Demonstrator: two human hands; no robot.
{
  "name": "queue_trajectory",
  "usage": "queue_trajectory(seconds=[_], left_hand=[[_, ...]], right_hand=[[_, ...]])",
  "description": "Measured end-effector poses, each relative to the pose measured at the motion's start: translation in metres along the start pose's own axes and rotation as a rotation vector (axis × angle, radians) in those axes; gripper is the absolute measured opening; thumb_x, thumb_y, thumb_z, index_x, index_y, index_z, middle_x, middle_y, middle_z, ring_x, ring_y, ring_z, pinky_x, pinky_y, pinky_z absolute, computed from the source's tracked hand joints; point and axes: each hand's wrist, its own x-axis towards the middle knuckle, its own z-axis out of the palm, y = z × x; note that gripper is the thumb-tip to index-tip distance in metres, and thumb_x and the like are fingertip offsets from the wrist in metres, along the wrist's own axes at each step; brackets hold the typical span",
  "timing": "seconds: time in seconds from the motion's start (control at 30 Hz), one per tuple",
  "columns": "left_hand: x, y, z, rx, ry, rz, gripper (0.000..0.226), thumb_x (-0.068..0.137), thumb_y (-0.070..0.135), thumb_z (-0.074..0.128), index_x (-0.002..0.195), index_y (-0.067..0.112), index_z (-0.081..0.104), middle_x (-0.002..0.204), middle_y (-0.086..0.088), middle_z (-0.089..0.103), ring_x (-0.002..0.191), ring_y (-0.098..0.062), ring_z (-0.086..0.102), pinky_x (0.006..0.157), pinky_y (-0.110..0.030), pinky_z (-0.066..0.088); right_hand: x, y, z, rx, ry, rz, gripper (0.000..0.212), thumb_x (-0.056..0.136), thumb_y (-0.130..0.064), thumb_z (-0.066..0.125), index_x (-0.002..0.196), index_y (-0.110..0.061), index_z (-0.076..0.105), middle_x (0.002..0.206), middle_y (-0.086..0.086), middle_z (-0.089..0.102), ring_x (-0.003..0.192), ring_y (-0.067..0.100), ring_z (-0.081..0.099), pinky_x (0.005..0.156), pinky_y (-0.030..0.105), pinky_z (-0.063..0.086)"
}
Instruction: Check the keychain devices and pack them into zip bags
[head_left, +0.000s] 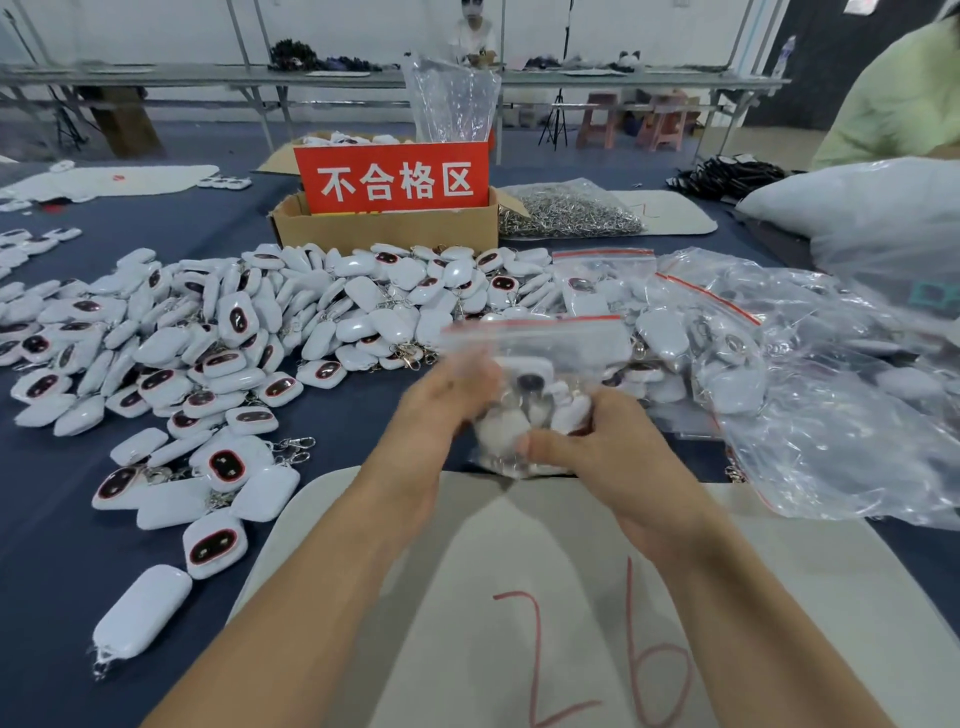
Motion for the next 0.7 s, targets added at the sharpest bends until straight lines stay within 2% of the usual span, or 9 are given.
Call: queue_trajectory(seconds=[0.1, 0.17, 0.23, 0.27, 0.37, 0.43, 0.47, 0.57, 0.7], left_hand=[[-0.001, -0.006, 0.003, 0.143, -0.154, -0.001, 0.041, 0.088, 0.013, 0.078, 0.127, 0.021, 0.068, 0.115, 0.001, 0.078, 0.103, -0.017, 0.074, 0.084, -0.023, 0.058], [-0.002, -0.006, 0.005, 0.155, -0.119, 0.015, 0.031, 0.092, 0.008, 0.073, 0.121, 0.020, 0.072, 0.111, 0.001, 0.079, 0.103, -0.017, 0.075, 0.087, -0.026, 0.059], [-0.002, -0.005, 0.006, 0.112, -0.049, 0.049, 0.021, 0.094, 0.010, 0.072, 0.111, 0.022, 0.077, 0.104, -0.002, 0.080, 0.093, -0.017, 0.077, 0.076, -0.027, 0.061], [-0.002, -0.003, 0.007, 0.087, -0.011, 0.063, 0.016, 0.094, 0.013, 0.072, 0.106, 0.022, 0.079, 0.101, -0.003, 0.081, 0.089, -0.018, 0.077, 0.072, -0.028, 0.061], [-0.004, 0.003, 0.007, 0.075, 0.060, 0.090, 0.011, 0.091, 0.018, 0.075, 0.097, 0.024, 0.082, 0.098, -0.005, 0.081, 0.087, -0.021, 0.077, 0.078, -0.038, 0.061], [-0.005, 0.005, 0.009, 0.123, 0.050, 0.061, 0.013, 0.090, 0.019, 0.078, 0.099, 0.027, 0.081, 0.096, -0.003, 0.081, 0.084, -0.019, 0.076, 0.072, -0.039, 0.061], [-0.007, 0.006, 0.011, 0.127, 0.010, 0.035, 0.017, 0.089, 0.020, 0.079, 0.104, 0.028, 0.080, 0.099, -0.001, 0.081, 0.088, -0.020, 0.077, 0.073, -0.040, 0.061], [-0.008, 0.014, 0.031, 0.168, -0.128, 0.028, 0.041, 0.080, 0.025, 0.078, 0.119, 0.034, 0.072, 0.112, 0.005, 0.079, 0.105, -0.019, 0.075, 0.093, -0.040, 0.057], [0.019, 0.034, 0.073, 0.186, -0.091, 0.105, 0.059, 0.072, 0.032, 0.080, 0.129, 0.039, 0.066, 0.119, 0.007, 0.076, 0.112, -0.015, 0.071, 0.105, -0.045, 0.053]], right_hand=[[0.003, -0.001, -0.001, 0.121, 0.162, 0.034, 0.021, 0.080, -0.010, 0.084, 0.100, -0.009, 0.078, 0.095, 0.009, 0.081, 0.094, 0.029, 0.077, 0.085, 0.045, 0.061], [0.002, -0.003, -0.002, 0.162, 0.159, 0.029, 0.016, 0.082, -0.011, 0.083, 0.098, -0.011, 0.080, 0.095, 0.009, 0.081, 0.092, 0.032, 0.078, 0.082, 0.046, 0.064], [-0.001, -0.005, 0.001, 0.220, 0.153, 0.011, 0.012, 0.084, -0.017, 0.084, 0.096, -0.016, 0.080, 0.093, 0.009, 0.081, 0.082, 0.027, 0.078, 0.062, 0.037, 0.062], [-0.002, -0.007, 0.003, 0.251, 0.136, 0.011, 0.017, 0.083, -0.021, 0.084, 0.099, -0.016, 0.078, 0.096, 0.010, 0.080, 0.082, 0.026, 0.077, 0.060, 0.036, 0.061], [-0.003, -0.012, 0.005, 0.230, 0.070, 0.010, 0.033, 0.083, -0.020, 0.076, 0.115, -0.019, 0.072, 0.107, 0.007, 0.079, 0.099, 0.028, 0.077, 0.078, 0.046, 0.064], [-0.006, -0.016, 0.001, 0.167, 0.079, 0.013, 0.032, 0.088, -0.011, 0.073, 0.119, -0.020, 0.070, 0.108, 0.005, 0.079, 0.102, 0.030, 0.076, 0.082, 0.050, 0.062], [-0.007, -0.019, -0.003, 0.129, 0.111, 0.010, 0.030, 0.089, -0.008, 0.072, 0.117, -0.022, 0.070, 0.105, 0.004, 0.080, 0.100, 0.030, 0.076, 0.081, 0.049, 0.062], [-0.009, -0.028, -0.020, -0.010, 0.261, -0.046, 0.028, 0.081, -0.019, 0.079, 0.107, -0.029, 0.073, 0.094, -0.001, 0.080, 0.089, 0.023, 0.077, 0.077, 0.042, 0.062], [0.008, -0.052, -0.050, 0.003, 0.474, -0.105, 0.051, 0.070, -0.032, 0.084, 0.113, -0.046, 0.063, 0.088, -0.008, 0.077, 0.071, 0.012, 0.075, 0.053, 0.025, 0.056]])
